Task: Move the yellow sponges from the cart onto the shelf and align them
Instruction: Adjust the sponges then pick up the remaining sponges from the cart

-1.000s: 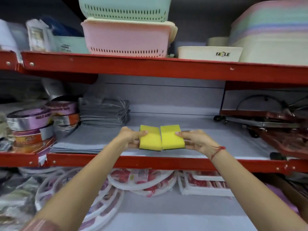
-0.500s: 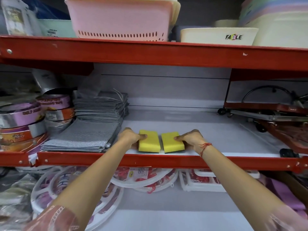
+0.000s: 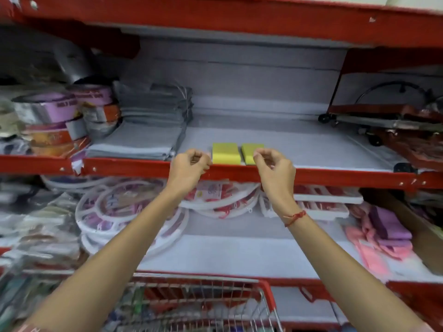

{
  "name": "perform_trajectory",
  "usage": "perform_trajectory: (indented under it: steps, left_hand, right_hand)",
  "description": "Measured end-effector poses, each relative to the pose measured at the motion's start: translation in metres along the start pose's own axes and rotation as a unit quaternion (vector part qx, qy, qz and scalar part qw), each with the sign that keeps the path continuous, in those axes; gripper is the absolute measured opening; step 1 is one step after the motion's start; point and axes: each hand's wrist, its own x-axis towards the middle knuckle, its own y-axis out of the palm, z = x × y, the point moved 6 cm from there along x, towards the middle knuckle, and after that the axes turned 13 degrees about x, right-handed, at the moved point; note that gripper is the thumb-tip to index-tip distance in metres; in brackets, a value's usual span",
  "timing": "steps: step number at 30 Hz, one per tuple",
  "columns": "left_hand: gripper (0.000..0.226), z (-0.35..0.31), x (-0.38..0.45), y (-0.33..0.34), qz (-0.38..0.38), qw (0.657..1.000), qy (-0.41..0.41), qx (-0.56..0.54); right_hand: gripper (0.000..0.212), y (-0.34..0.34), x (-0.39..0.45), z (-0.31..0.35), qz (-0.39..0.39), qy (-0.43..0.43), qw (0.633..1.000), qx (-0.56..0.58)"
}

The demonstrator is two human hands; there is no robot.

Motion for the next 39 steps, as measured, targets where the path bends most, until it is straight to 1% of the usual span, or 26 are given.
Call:
perform_trajectory:
  steps: [2, 5, 9, 12, 14, 17, 20, 23, 25, 27, 30, 31, 33, 35, 38, 39]
  left_hand:
    - [0.016, 0.017, -0.025, -0.002, 0.002, 1.000, -0.007, -0.007]
    - [0.017, 0.058, -0.066, 0.002, 0.037, 0.999, -0.040, -0.001]
    - [0.013, 0.129, -0.123, 0.015, 0.088, 0.990, -0.105, 0.039]
    - [0.014, 0.189, -0.163, 0.023, 0.105, 0.976, -0.176, 0.075]
    - [0.016, 0.212, -0.179, 0.027, 0.107, 0.969, -0.200, 0.099]
    - [0.017, 0.268, -0.208, 0.035, 0.122, 0.950, -0.264, 0.115]
    - [0.020, 0.324, -0.241, 0.044, 0.145, 0.921, -0.342, 0.118]
    - [0.027, 0.380, -0.276, 0.053, 0.154, 0.887, -0.416, 0.126]
    - [0.027, 0.409, -0.302, 0.057, 0.157, 0.861, -0.463, 0.138]
    - [0.028, 0.437, -0.326, 0.059, 0.159, 0.831, -0.502, 0.177]
    - [0.042, 0.476, -0.359, 0.056, 0.153, 0.780, -0.556, 0.242]
    - [0.048, 0.486, -0.367, 0.055, 0.154, 0.766, -0.568, 0.257]
    - [0.057, 0.511, -0.385, 0.059, 0.185, 0.738, -0.588, 0.274]
    - [0.059, 0.522, -0.398, 0.066, 0.217, 0.726, -0.598, 0.260]
    - [0.063, 0.525, -0.407, 0.074, 0.212, 0.718, -0.619, 0.237]
    - [0.067, 0.523, -0.409, 0.075, 0.212, 0.711, -0.626, 0.239]
  right_hand:
    - [0.013, 0.003, -0.032, -0.006, 0.008, 0.012, 0.999, 0.030]
    - [0.012, 0.015, -0.081, -0.037, 0.048, 0.062, 0.996, 0.047]
    - [0.012, 0.033, -0.149, -0.098, 0.112, 0.153, 0.982, 0.006]
    - [0.013, 0.046, -0.198, -0.147, 0.146, 0.227, 0.962, -0.031]
    - [0.014, 0.046, -0.218, -0.165, 0.160, 0.250, 0.953, -0.057]
    - [0.015, 0.055, -0.259, -0.213, 0.198, 0.315, 0.923, -0.099]
    - [0.017, 0.059, -0.300, -0.262, 0.239, 0.376, 0.887, -0.119]
    - [0.018, 0.060, -0.340, -0.307, 0.261, 0.433, 0.852, -0.132]
    - [0.018, 0.062, -0.369, -0.335, 0.283, 0.452, 0.832, -0.149]
    - [0.020, 0.067, -0.396, -0.361, 0.304, 0.464, 0.813, -0.179]
    - [0.019, 0.070, -0.429, -0.388, 0.330, 0.480, 0.787, -0.204]
    - [0.022, 0.070, -0.438, -0.394, 0.332, 0.491, 0.777, -0.211]
    - [0.030, 0.071, -0.459, -0.413, 0.338, 0.514, 0.755, -0.227]
    - [0.036, 0.073, -0.472, -0.423, 0.347, 0.514, 0.745, -0.244]
    - [0.030, 0.076, -0.478, -0.425, 0.319, 0.520, 0.754, -0.242]
    - [0.037, 0.075, -0.480, -0.425, 0.315, 0.521, 0.755, -0.245]
